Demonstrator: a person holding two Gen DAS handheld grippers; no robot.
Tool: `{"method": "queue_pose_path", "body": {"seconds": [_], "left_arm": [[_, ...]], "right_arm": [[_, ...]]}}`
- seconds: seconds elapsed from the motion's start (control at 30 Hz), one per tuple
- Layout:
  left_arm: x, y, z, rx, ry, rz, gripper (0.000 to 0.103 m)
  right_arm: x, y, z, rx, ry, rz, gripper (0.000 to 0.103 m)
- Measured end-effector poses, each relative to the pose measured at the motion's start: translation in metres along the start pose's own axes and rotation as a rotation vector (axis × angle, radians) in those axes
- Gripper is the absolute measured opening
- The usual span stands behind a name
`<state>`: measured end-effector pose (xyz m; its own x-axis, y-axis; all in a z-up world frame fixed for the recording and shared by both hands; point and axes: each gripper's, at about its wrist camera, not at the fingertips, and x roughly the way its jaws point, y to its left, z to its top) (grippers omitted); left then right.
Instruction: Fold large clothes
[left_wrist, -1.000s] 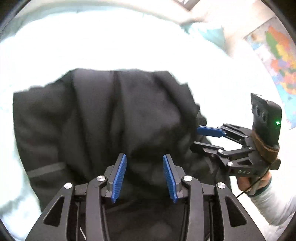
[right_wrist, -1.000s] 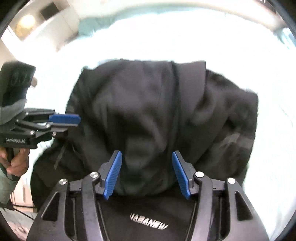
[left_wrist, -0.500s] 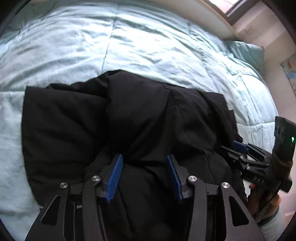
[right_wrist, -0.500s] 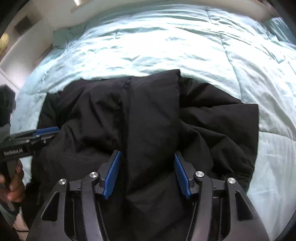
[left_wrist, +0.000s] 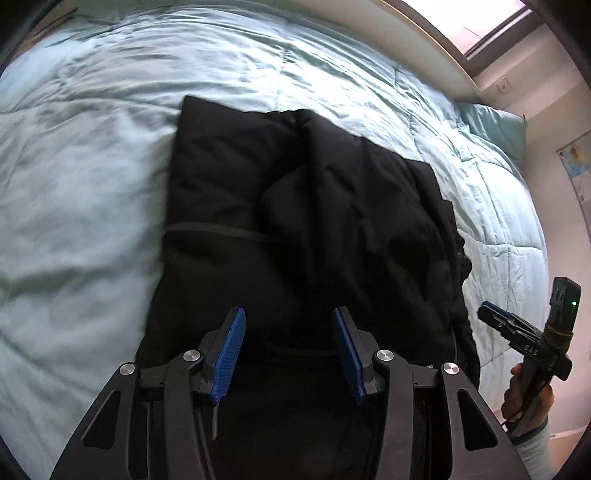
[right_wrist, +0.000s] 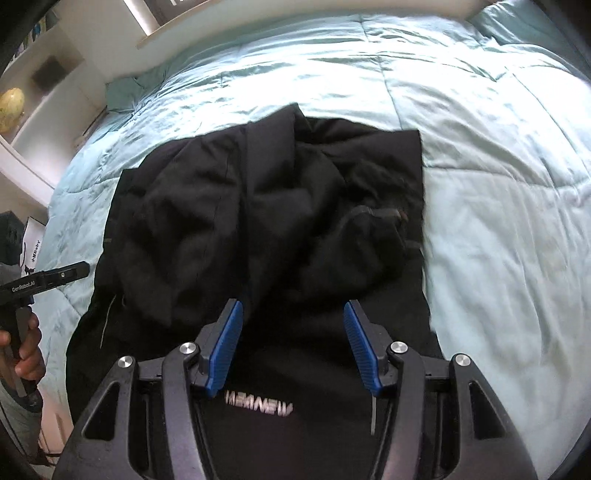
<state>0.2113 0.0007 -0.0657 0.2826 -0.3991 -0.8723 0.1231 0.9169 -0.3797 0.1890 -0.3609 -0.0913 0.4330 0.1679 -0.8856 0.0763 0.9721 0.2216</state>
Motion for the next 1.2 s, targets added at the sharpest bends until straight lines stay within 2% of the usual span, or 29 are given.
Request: {"method": "queue_pose_path", "body": {"seconds": [0.13, 0.27, 0.47, 0.7, 0.93, 1.03, 1.2], "left_arm": [[-0.018, 0.013, -0.026, -0.003, -0.035, 0.045, 0.051], [-0.030, 0.034, -0.055, 0.001, -0.068, 0.064, 0.051], [-0.028, 0.061, -0.093, 0.020, -0.113, 0.103, 0.051], [-0.041, 0.071, -0.125, 0.065, -0.243, 0.082, 0.051], [-0.077, 0.081, -0.182, 0.111, -0.363, 0.128, 0.053], [-0.090, 0.097, -0.211, 0.084, -0.340, 0.136, 0.054], [-0.099, 0.122, -0.252, 0.066, -0.281, 0.129, 0.060]], "right_arm": [[-0.011, -0.006, -0.028, 0.023, -0.014, 0.013, 0.060], [0.001, -0.001, -0.045, 0.020, -0.021, 0.006, 0.060], [0.011, -0.003, -0.075, 0.027, -0.076, -0.008, 0.060], [0.001, -0.002, -0.105, 0.006, -0.181, -0.057, 0.060], [-0.033, 0.001, -0.158, 0.010, -0.285, -0.078, 0.066], [-0.049, -0.001, -0.188, 0.028, -0.289, -0.156, 0.066], [-0.072, -0.023, -0.227, 0.092, -0.283, -0.207, 0.066]]}}
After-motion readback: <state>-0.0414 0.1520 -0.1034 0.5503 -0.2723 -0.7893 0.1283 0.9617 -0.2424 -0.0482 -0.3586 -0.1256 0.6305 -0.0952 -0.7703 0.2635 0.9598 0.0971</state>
